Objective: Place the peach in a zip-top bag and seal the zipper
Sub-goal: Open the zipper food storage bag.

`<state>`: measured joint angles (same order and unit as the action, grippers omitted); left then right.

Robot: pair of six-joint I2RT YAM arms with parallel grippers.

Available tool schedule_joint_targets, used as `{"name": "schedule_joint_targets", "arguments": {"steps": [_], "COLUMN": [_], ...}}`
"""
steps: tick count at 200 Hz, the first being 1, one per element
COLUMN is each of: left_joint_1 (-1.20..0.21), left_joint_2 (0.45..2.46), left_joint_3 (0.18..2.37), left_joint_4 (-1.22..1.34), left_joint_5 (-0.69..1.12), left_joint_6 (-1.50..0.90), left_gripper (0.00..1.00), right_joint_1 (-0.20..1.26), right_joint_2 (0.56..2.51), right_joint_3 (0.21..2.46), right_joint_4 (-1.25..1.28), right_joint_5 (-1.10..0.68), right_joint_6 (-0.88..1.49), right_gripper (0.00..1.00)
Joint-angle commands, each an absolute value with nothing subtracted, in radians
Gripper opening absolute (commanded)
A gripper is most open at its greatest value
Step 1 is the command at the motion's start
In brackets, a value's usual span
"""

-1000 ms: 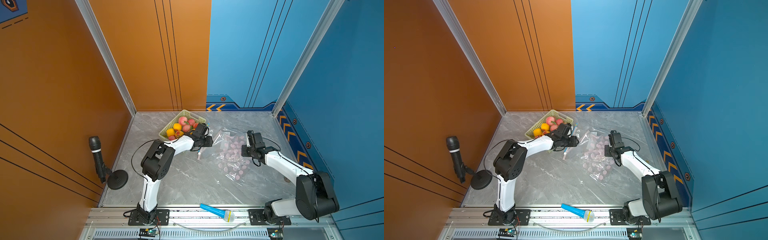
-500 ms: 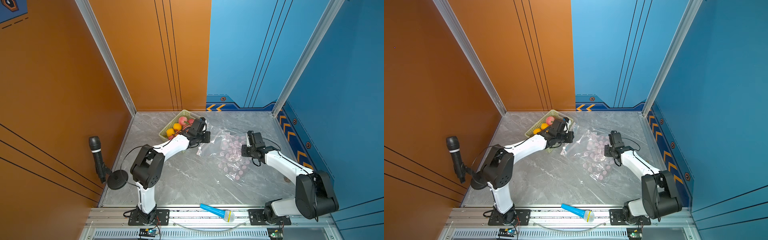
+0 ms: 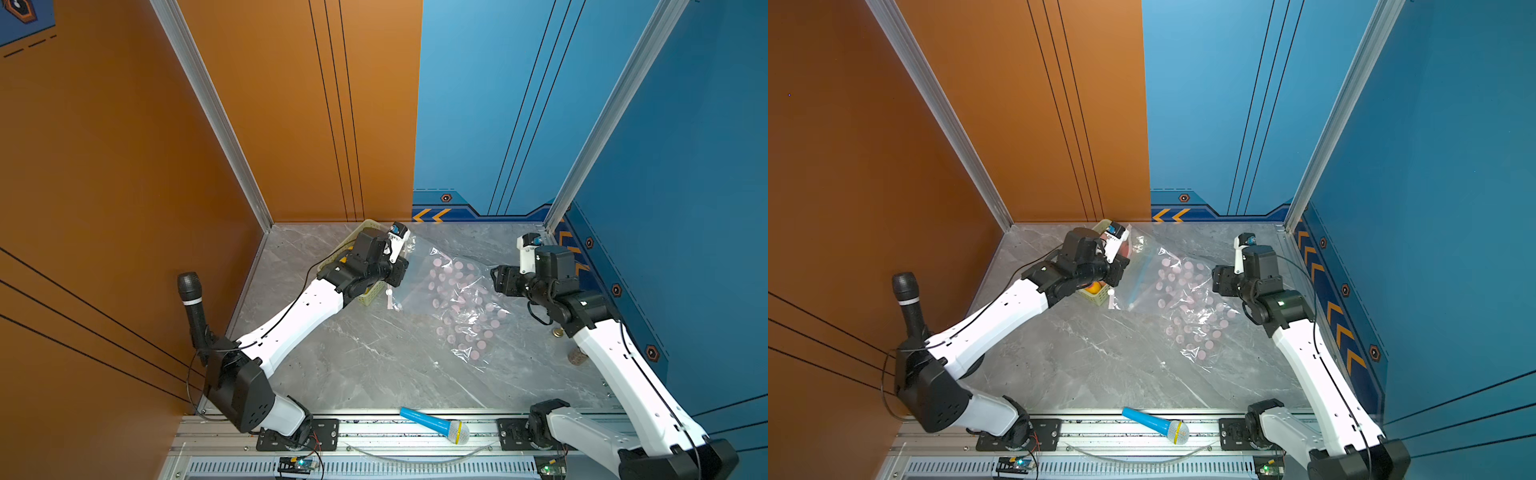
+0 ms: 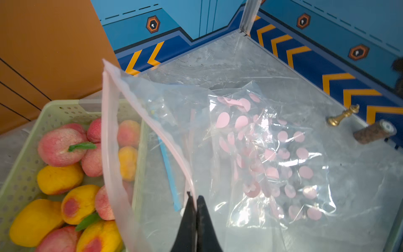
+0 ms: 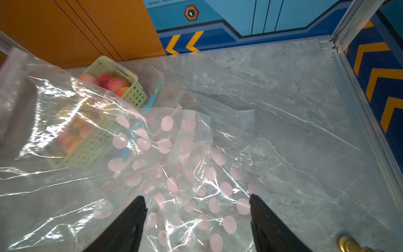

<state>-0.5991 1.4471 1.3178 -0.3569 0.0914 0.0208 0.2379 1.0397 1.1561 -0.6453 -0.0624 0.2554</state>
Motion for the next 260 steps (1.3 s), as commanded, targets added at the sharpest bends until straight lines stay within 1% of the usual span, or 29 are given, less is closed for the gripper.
{"name": "schedule_joint_targets", "arguments": {"steps": [1, 43, 67, 82, 103, 125, 146, 164, 193, 215, 221, 234, 260], "left_joint_1": [-0.619, -0.62, -0.621, -0.62, -0.633, -0.68, -0.733, -0.745, -0.746, -0.748, -0.747, -0.748, -0.753], "left_joint_2": [1.353, 1.189, 1.122, 1.101, 1.076, 1.063, 1.065, 1.085, 1.138, 1.173, 1.177, 1.184, 1.193], "left_joint_3": [1.297, 1.292, 1.286, 1.288, 1.262, 1.219, 1.184, 1.176, 1.192, 1.216, 1.217, 1.217, 1.216], "left_joint_4": [-0.446, -0.472, -0.509, -0.53, -0.548, -0.549, -0.55, -0.55, -0.55, -0.552, -0.552, -0.552, -0.552], "left_joint_5": [0.144, 0.221, 0.242, 0.235, 0.3, 0.355, 0.368, 0.411, 0.458, 0.477, 0.483, 0.492, 0.491], "left_joint_6": [0.247, 0.436, 0.558, 0.61, 0.705, 0.805, 0.887, 0.915, 0.963, 0.973, 0.975, 0.977, 0.974], "left_gripper": [0.0, 0.0, 0.0, 0.0, 0.0, 0.0, 0.0, 0.0, 0.0, 0.0, 0.0, 0.0, 0.0], "right_joint_1": [0.258, 0.312, 0.331, 0.346, 0.366, 0.381, 0.429, 0.527, 0.661, 0.695, 0.734, 0.755, 0.779], "right_joint_2": [1.03, 1.068, 1.089, 1.106, 1.13, 1.159, 1.199, 1.236, 1.29, 1.34, 1.353, 1.377, 1.42], "right_joint_3": [1.265, 1.416, 1.471, 1.499, 1.544, 1.598, 1.66, 1.711, 1.755, 1.785, 1.79, 1.822, 1.842], "right_joint_4": [-0.792, -0.841, -0.834, -0.833, -0.827, -0.841, -0.894, -0.98, -1.091, -1.145, -1.157, -1.174, -1.196], "right_joint_5": [-0.161, -0.197, -0.267, -0.312, -0.374, -0.412, -0.448, -0.392, -0.272, -0.197, -0.178, -0.145, -0.12], "right_joint_6": [0.26, 0.253, 0.261, 0.267, 0.269, 0.277, 0.261, 0.204, 0.118, 0.093, 0.087, 0.074, 0.043], "right_gripper": [0.77, 0.78, 0.8, 0.8, 0.81, 0.81, 0.78, 0.79, 0.86, 0.86, 0.86, 0.86, 0.82]}}
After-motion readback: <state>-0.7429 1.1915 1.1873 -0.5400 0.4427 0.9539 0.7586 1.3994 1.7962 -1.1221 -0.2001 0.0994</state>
